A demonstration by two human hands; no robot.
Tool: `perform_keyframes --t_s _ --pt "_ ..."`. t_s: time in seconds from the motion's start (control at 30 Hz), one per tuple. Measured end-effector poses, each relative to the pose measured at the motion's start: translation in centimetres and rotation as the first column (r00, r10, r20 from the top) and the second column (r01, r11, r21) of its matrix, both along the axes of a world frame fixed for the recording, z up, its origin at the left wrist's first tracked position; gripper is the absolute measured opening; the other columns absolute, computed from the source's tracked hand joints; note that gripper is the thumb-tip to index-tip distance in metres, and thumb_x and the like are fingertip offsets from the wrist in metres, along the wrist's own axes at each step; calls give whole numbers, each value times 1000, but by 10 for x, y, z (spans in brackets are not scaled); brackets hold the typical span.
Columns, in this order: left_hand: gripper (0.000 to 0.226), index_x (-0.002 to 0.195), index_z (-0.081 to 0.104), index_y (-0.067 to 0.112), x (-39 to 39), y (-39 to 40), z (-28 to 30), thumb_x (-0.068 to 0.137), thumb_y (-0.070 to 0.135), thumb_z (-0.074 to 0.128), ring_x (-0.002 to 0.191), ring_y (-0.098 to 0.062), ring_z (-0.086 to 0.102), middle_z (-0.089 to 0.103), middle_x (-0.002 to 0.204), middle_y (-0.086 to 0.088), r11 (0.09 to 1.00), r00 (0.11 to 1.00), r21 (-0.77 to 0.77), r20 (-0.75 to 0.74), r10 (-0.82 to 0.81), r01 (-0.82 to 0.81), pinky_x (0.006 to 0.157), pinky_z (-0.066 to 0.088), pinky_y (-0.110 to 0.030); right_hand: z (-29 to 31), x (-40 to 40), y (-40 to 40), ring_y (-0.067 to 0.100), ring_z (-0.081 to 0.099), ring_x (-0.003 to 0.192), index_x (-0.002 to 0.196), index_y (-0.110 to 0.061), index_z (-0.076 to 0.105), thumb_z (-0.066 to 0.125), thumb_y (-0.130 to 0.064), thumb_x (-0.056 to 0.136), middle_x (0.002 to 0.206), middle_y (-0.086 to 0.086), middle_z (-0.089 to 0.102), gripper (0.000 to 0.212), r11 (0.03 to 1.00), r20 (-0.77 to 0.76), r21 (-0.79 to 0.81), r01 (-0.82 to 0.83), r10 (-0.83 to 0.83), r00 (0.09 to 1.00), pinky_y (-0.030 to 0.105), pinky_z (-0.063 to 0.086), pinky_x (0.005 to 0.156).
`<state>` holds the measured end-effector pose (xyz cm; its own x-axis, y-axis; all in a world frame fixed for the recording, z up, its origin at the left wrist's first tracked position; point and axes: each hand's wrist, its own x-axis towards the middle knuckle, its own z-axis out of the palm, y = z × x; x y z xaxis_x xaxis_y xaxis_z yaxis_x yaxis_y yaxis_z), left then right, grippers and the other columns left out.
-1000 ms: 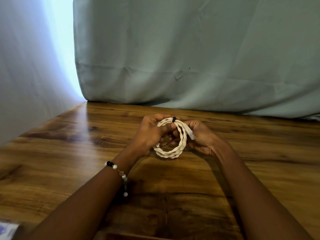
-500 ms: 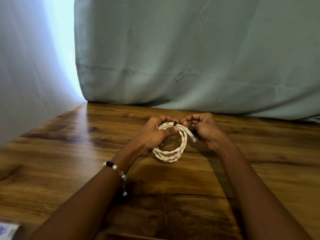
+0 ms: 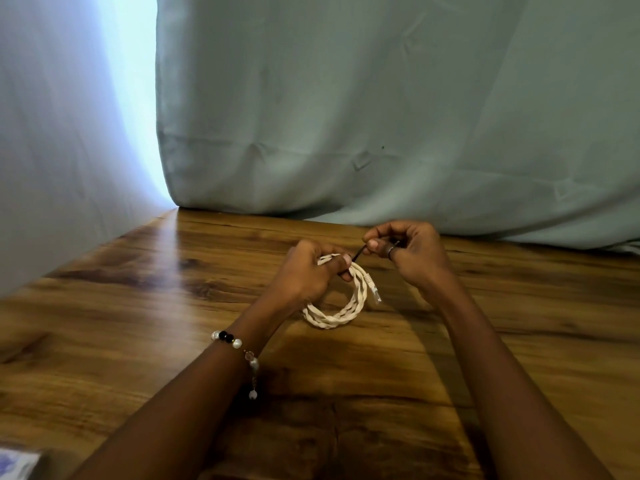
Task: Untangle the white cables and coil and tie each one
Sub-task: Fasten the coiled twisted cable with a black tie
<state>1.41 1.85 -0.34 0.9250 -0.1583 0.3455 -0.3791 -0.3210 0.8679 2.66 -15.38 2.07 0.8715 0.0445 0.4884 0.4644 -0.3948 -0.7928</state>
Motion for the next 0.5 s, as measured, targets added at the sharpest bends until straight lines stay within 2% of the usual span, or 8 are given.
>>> perform_keyframes --t_s 0.13,0.2,0.27,0.3,0.4,0.5 --pt "19 108 71 11 1 3 -1 94 17 59 39 8 49 73 80 -6 998 1000 -66 -8 12 -12 57 35 -24 3 -8 9 8 68 79 87 -14 74 77 -5 76 84 -3 73 15 987 151 -146 -64 86 985 24 57 73" --pt "18 106 72 14 2 5 -1 93 18 60 40 8 49 73 79 -6 996 1000 -79 7 31 -30 63 36 -26 6 -12 10 7 69 77 88 -11 73 78 -6 73 84 -2 73 17 989 161 -90 -118 131 978 23 57 72" --pt "17 105 72 16 4 5 -2 93 20 60 40 8 49 74 78 -5 995 998 -87 8 55 -54 71 34 -30 6 -14 11 11 69 77 86 -11 72 79 -3 70 83 1 73 19 980 141 50 -194 185 972 24 57 73" --pt "17 104 72 16 4 5 -3 93 21 60 40 8 49 73 77 -5 994 998 -89 11 64 -63 70 35 -30 6 -14 12 13 69 78 84 -11 72 79 -2 69 82 2 73 20 968 126 114 -224 209 970 26 58 74" --pt "15 98 73 13 3 4 -4 94 19 59 39 8 49 70 70 0 992 996 -99 41 83 -79 52 36 -21 3 -13 18 18 68 81 80 -14 73 79 -2 67 82 4 72 19 939 105 202 -277 261 960 31 58 74" --pt "17 100 73 11 2 4 -3 93 19 60 44 5 56 66 66 7 989 992 -92 36 117 -113 47 36 -11 0 -13 22 14 68 79 80 -12 72 77 0 69 85 6 70 17 928 92 160 -337 326 941 24 55 69"
